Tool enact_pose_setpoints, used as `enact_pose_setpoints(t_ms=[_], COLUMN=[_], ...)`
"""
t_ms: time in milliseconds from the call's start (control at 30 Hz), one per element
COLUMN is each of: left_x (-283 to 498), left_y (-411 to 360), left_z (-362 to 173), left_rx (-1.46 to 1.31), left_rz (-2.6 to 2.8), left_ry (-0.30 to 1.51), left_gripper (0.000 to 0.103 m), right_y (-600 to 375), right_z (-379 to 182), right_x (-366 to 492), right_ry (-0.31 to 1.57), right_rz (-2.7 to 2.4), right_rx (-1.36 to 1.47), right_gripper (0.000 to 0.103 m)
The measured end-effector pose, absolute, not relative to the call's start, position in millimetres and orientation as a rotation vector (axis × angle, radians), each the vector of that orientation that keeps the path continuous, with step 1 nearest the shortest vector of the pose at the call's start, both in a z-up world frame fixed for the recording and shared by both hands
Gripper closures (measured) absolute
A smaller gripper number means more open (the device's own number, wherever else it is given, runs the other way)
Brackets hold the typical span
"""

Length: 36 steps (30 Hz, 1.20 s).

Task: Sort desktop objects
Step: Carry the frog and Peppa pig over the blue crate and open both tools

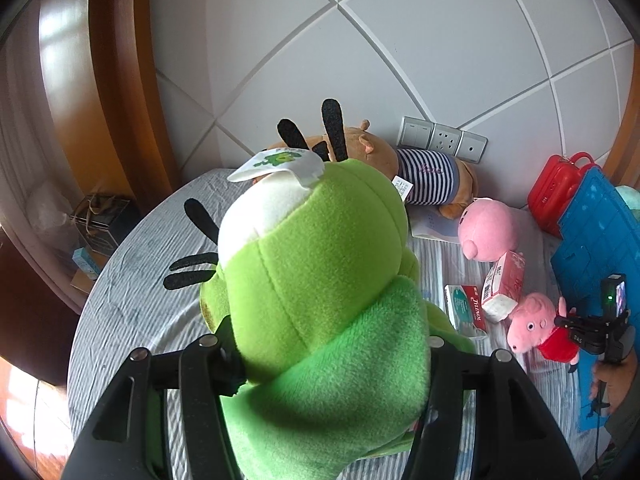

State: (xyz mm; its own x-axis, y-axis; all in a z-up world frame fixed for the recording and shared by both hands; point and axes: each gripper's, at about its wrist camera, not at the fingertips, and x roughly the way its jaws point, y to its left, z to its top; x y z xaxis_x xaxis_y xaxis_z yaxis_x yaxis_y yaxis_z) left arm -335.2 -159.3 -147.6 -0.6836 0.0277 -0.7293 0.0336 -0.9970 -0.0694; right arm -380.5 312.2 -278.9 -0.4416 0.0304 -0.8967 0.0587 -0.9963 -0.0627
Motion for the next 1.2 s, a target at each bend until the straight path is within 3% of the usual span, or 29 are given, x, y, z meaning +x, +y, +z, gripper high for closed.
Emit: enact_pose_setpoints(t_ms=[133,633,900,1200], left_x=[-319.4,-272.7,-248.5,-234.0], left_y=[-163.8,-123.3,-44.0,110.6], left_z=[-133.0,-82.0,-30.2,41.8], left_rx=[1.243,1.271,1.170,1.038], left_rz=[-2.893,-3.039,-3.147,-3.345], left_ry=[0.124,0.086,0.022,-0.034], left_gripper=[0.048,0.048,0.048,0.048], right_y=[299.8,266.4,344.6,473.6], right_z=[-243.2,-89.3,-13.7,29.8], right_x=[-345.3,-218.5,-146.6,-84.5], right_ry=[0.050,0.061,-0.015,-0.081], right_rz=[-2.641,-2.736,-2.886,-3.050], right_rx=[1.589,1.262,1.057,0.916], right_gripper=[0.096,0.096,0.096,0.096])
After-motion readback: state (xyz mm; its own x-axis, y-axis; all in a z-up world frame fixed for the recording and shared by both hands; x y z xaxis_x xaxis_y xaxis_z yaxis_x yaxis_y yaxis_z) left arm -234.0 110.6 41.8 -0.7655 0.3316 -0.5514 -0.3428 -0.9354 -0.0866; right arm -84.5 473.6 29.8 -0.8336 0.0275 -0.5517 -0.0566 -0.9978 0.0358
